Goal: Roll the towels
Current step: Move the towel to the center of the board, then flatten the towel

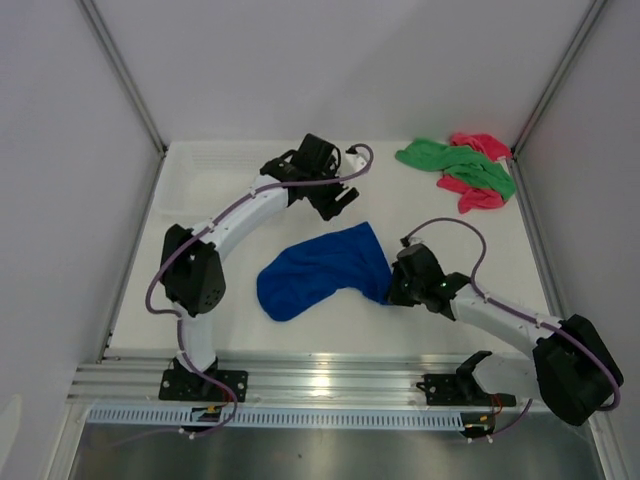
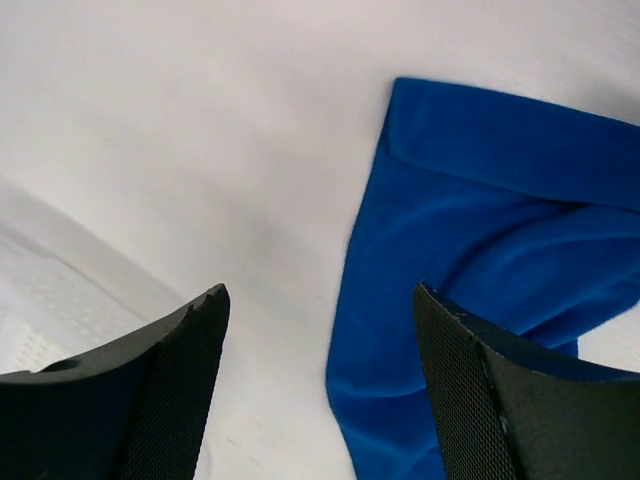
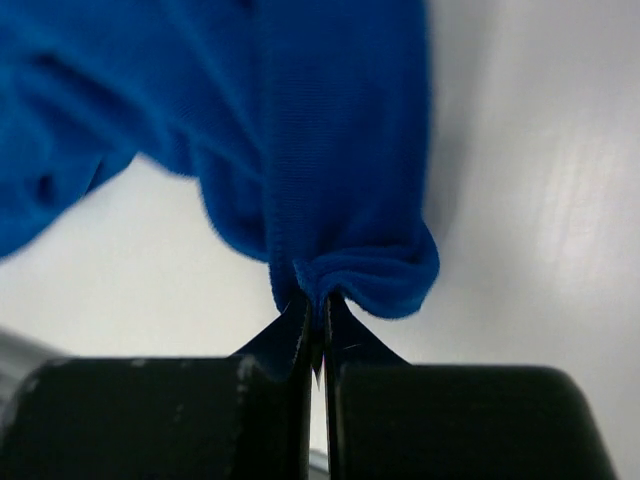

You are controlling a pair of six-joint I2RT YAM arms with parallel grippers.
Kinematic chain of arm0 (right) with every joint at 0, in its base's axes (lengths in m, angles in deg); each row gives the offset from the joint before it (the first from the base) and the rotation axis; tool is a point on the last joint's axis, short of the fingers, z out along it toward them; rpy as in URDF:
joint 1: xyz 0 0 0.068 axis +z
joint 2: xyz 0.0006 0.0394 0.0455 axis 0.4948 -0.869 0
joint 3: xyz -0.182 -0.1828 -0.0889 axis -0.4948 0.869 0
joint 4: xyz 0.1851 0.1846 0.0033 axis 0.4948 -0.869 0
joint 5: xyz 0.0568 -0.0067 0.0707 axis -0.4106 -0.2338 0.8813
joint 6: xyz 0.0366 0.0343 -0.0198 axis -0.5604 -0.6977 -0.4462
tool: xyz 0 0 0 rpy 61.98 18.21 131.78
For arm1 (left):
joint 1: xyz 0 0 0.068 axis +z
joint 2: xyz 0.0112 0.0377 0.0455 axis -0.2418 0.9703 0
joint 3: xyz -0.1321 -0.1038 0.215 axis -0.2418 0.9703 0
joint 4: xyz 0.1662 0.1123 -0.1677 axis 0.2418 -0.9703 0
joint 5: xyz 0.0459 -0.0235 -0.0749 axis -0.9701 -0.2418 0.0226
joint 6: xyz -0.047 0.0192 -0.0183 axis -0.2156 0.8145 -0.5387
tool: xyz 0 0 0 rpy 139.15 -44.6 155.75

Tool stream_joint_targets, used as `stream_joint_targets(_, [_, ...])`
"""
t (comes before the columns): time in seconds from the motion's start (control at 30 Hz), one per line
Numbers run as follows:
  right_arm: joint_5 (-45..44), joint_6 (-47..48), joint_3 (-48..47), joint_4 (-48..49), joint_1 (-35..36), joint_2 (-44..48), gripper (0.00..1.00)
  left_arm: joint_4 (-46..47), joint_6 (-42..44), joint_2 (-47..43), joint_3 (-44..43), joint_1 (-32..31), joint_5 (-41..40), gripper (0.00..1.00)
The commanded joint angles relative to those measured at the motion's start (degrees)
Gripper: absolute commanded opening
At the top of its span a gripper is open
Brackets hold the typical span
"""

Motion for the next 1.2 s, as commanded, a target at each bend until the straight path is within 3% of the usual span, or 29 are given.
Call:
stream_joint_targets(0.0, [8.9,2.9,-0.8,1.2,7.1,-0.4,0.0,-10.4,-2.2,5.5,-2.6,-0.1,-1.9,0.77])
stream_joint_targets(0.4, [8.5,-7.7,7.8,7.4,7.8,3.5,0.0,-0.6,14.1,3.0,22.4,-3.5,-12.3,0.76])
stream_joint_targets(0.57, [7.5,-7.5,8.6,7.8,8.3,3.3,0.0,-0.5,14.2,1.3,30.0,-3.6,-16.9,0.69])
stream_joint_targets(0.83, [4.7,-5.7,7.0,3.4,9.8,6.1,0.0,-7.0,12.4,-11.6,42.2,-3.8,-13.3,0.65])
stream_joint_targets(0.97, [2.6,-3.7,4.6,-0.5,9.6,5.9,0.0,-11.1,10.1,-16.7,35.9,-3.8,-5.3,0.69])
stream_joint_targets(1.0, [2.2,-3.5,4.4,-0.7,9.3,5.5,0.0,-11.1,8.3,-16.5,28.7,-3.8,-3.3,0.71])
stream_joint_targets(1.17, [0.7,-4.5,3.8,0.8,8.5,3.0,0.0,-8.8,2.4,-8.6,12.9,-3.8,0.6,0.73])
